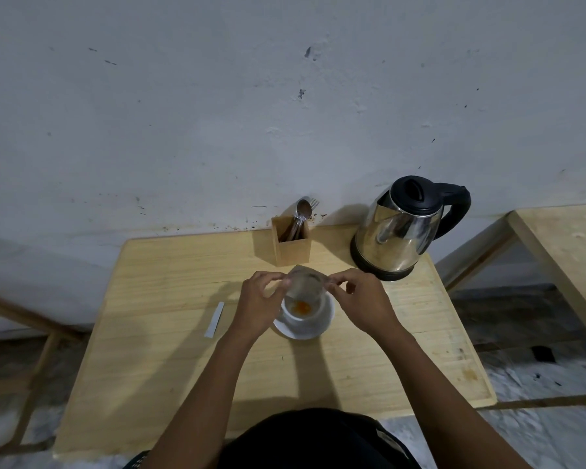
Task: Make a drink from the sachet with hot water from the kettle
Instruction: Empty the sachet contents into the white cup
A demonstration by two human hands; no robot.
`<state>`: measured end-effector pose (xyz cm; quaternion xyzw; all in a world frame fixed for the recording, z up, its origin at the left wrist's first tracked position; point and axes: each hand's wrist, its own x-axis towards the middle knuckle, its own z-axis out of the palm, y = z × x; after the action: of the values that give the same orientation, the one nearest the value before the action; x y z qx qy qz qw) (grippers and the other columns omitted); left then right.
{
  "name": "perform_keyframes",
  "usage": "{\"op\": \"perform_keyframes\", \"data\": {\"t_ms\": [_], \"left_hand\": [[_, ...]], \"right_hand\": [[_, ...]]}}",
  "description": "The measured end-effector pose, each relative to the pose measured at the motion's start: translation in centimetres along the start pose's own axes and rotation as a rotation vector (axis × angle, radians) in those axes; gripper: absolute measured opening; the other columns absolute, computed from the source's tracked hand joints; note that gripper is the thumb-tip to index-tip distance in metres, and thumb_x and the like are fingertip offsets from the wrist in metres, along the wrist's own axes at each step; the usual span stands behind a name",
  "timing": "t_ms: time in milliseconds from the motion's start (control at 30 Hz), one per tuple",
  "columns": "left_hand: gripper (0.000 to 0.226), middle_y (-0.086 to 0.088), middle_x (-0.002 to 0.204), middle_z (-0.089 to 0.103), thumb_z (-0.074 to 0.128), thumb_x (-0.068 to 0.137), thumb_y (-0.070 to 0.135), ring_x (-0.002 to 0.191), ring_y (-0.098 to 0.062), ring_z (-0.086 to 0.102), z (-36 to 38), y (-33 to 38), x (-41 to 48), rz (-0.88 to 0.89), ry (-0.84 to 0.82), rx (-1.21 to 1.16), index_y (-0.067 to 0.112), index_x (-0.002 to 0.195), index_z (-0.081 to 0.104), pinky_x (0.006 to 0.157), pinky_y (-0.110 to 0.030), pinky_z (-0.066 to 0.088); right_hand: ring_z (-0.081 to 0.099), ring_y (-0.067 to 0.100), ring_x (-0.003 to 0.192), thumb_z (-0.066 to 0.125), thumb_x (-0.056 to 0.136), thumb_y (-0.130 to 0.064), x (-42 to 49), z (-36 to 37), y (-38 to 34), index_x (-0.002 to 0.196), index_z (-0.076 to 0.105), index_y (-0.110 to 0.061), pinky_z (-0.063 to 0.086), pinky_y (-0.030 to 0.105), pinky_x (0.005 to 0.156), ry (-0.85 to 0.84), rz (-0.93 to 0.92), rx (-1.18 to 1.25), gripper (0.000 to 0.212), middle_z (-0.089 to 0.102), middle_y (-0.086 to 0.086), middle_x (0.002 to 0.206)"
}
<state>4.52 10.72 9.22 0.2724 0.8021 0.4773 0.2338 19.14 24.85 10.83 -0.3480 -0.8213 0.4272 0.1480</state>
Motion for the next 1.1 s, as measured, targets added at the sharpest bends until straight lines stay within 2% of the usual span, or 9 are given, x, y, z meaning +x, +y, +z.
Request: {"op": "perform_keyframes", "data": {"t_ms": [167, 300, 400, 500, 633, 700, 800, 967, 1100], "left_hand": [[0.045, -0.008, 0.076, 0.064, 0.049, 0.091, 0.049, 0.067, -0.016, 0.055, -1.2, 0.6, -0.6, -0.267, 0.126, -0.047, 0.009, 0.085, 0.069, 0.059, -0.026, 0.039], [0.063, -0.001, 0.063, 0.064, 0.048, 0.082, 0.067, 0.053, -0.014, 0.051, -2.4, 1.8, -0.6, -0.532, -0.154, -0.242, 0.009, 0.081, 0.073, 0.055, -0.027, 0.041], [0.044, -0.005, 0.069, 0.064, 0.063, 0.082, 0.048, 0.057, -0.016, 0.051, -2.3, 1.8, -0.8, -0.489, -0.240, -0.316, 0.006, 0.089, 0.073, 0.058, -0.028, 0.041], [0.023, -0.002, 0.071, 0.061, 0.064, 0.085, 0.033, 0.063, -0.015, 0.053, -2.3, 1.5, -0.9, -0.409, -0.221, -0.309, 0.014, 0.077, 0.074, 0.062, -0.028, 0.042], [0.029, 0.004, 0.065, 0.058, 0.062, 0.086, 0.037, 0.061, -0.010, 0.051, -2.5, 1.1, -1.1, -0.341, -0.235, -0.248, 0.020, 0.063, 0.065, 0.062, -0.024, 0.041], [0.027, 0.003, 0.066, 0.059, 0.062, 0.087, 0.037, 0.061, -0.010, 0.051, -2.4, 1.2, -1.2, -0.324, -0.257, -0.239, 0.018, 0.069, 0.068, 0.060, -0.023, 0.041], [0.024, 0.001, 0.073, 0.066, 0.062, 0.087, 0.036, 0.063, -0.011, 0.055, -2.1, 1.4, -1.4, -0.309, -0.255, -0.267, 0.015, 0.084, 0.073, 0.060, -0.024, 0.043], [0.021, 0.000, 0.070, 0.064, 0.063, 0.087, 0.033, 0.064, -0.013, 0.054, -2.7, 1.0, -1.3, -0.284, -0.188, -0.286, 0.016, 0.078, 0.072, 0.059, -0.023, 0.043], [0.032, -0.005, 0.072, 0.061, 0.060, 0.089, 0.031, 0.063, -0.013, 0.053, -3.8, -0.5, -0.9, -0.320, -0.068, -0.252, -0.001, 0.088, 0.068, 0.057, -0.021, 0.043]], "right_hand": [[0.056, 0.000, 0.075, 0.071, 0.087, -0.025, -1.2, -0.2, 0.0, 0.095, 0.076, -0.031, 0.041, 0.014, 0.062, 0.107, -0.082, -0.011, 0.011, 0.062, -0.016, 0.082], [0.059, 0.005, 0.072, 0.072, 0.086, -0.026, -2.9, 0.8, 0.3, 0.097, 0.076, -0.036, 0.042, 0.014, 0.056, 0.152, -0.183, -0.089, 0.015, 0.063, -0.018, 0.082], [0.059, -0.002, 0.076, 0.074, 0.084, -0.020, -3.9, 1.7, 0.9, 0.099, 0.076, -0.032, 0.041, 0.011, 0.058, 0.164, -0.287, -0.113, 0.020, 0.062, -0.021, 0.085], [0.061, -0.002, 0.086, 0.067, 0.089, -0.012, -4.4, 2.4, 1.4, 0.111, 0.072, -0.032, 0.048, 0.014, 0.067, 0.085, -0.281, -0.060, 0.030, 0.063, -0.024, 0.098], [0.066, 0.007, 0.088, 0.047, 0.101, -0.018, -4.2, 2.3, -0.2, 0.126, 0.057, -0.036, 0.054, 0.025, 0.080, -0.083, 0.083, 0.399, 0.032, 0.071, -0.007, 0.099], [0.069, 0.017, 0.089, 0.050, 0.101, -0.024, -3.7, 2.4, -0.7, 0.120, 0.065, -0.029, 0.056, 0.035, 0.081, -0.143, 0.202, 0.549, 0.025, 0.074, 0.002, 0.098], [0.070, 0.027, 0.082, 0.060, 0.096, -0.029, -3.3, 2.9, -1.2, 0.090, 0.075, -0.010, 0.055, 0.044, 0.075, -0.131, 0.163, 0.459, 0.024, 0.074, 0.009, 0.085], [0.057, 0.010, 0.063, 0.064, 0.092, -0.030, -2.5, 3.9, -1.6, 0.074, 0.071, -0.004, 0.043, 0.030, 0.062, -0.107, 0.113, 0.361, 0.033, 0.068, 0.014, 0.070], [0.062, 0.000, 0.078, 0.065, 0.090, -0.033, -2.2, 4.3, -1.2, 0.083, 0.074, -0.030, 0.047, 0.023, 0.070, -0.048, 0.127, 0.227, 0.012, 0.071, -0.010, 0.083]]}}
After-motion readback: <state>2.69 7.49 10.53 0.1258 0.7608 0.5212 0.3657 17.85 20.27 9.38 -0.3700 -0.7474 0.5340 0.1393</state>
